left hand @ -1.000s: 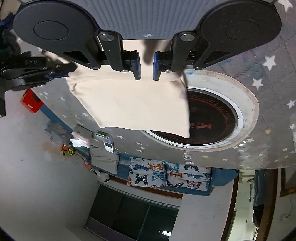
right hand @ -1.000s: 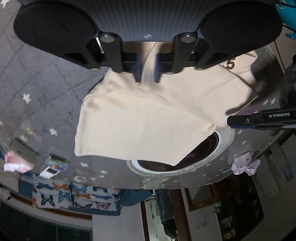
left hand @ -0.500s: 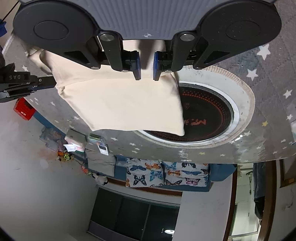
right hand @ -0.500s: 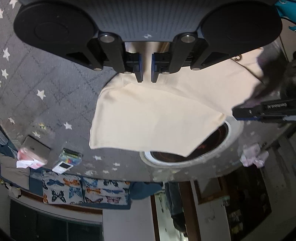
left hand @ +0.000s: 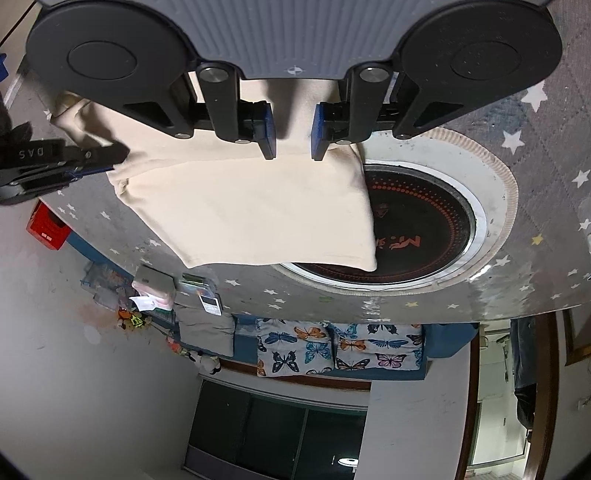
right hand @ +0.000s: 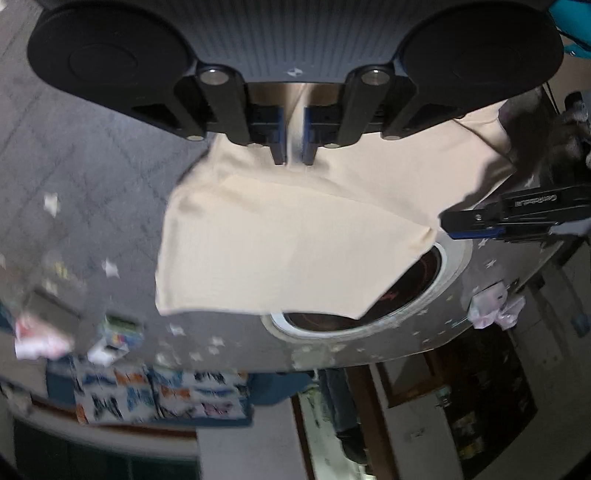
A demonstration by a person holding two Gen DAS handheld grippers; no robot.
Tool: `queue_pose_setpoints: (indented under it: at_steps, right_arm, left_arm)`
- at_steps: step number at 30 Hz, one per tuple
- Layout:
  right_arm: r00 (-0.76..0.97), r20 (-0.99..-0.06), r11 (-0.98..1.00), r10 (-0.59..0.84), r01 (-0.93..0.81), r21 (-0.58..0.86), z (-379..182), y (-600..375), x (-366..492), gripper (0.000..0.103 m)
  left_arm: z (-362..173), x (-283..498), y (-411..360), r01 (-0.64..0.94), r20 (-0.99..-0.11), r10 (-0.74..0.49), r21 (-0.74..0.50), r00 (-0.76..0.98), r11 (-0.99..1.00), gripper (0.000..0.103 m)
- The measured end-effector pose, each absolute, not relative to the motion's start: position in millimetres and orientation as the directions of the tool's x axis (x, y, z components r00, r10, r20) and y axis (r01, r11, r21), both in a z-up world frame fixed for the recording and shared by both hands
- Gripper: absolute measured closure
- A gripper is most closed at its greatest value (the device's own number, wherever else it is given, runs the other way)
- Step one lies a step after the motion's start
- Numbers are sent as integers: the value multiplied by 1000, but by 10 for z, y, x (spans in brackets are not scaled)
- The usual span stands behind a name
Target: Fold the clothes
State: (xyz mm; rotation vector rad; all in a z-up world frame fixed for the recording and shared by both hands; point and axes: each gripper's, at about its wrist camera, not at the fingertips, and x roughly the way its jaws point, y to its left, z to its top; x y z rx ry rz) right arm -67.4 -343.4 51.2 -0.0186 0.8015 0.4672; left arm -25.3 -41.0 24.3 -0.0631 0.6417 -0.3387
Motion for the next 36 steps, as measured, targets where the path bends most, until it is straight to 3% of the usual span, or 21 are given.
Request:
queue_pose_setpoints:
  at_steps: [8, 13, 17, 23, 25, 26, 28, 30, 33, 36]
  right_arm:
    - [652, -680, 917, 336, -391, 79, 635, -3383, -676, 99]
    - [631, -711, 929, 311, -361, 85, 511, -3482, -665, 93]
    - [654, -670, 909, 352, -410, 77, 694, -3486, -758, 93]
    - [597, -711, 892, 373, -442, 97, 513, -3407, -785, 93]
    - [604, -707, 895, 367, -435, 93, 530, -3432, -823, 84]
    - [609, -705, 898, 364, -431, 92, 540, -3447, -841, 71]
    - [613, -704, 903, 357, -418, 93, 552, -3490, -865, 69]
    - [587, -719, 901, 373, -415, 128, 499, -3524, -859, 74]
    - [573, -726, 896, 381, -421, 138, 471, -3502, -885, 101]
    - [592, -703, 892, 395, -431, 138, 612, -3503, -977, 101]
  left_arm:
    - [199, -242, -402, 277, -569, -300, -130, 766, 952, 81]
    - [272, -270, -385, 289, -565, -308, -126, 765, 949, 81]
    - [341, -331, -476, 342, -550, -355, -131, 756, 931, 81]
    - [271, -405, -770, 433, -571, -417, -117, 707, 894, 81]
    - [272, -444, -814, 456, -571, -432, -111, 698, 883, 80]
    - [277, -457, -818, 464, -570, -440, -113, 694, 879, 80]
    - [281, -467, -828, 474, -569, -449, -115, 689, 873, 80]
    - [278, -463, -838, 478, -571, -452, -115, 686, 871, 80]
    - [265, -465, -842, 485, -578, -453, -110, 679, 867, 80]
    - [256, -474, -815, 502, -587, -461, -104, 665, 858, 80]
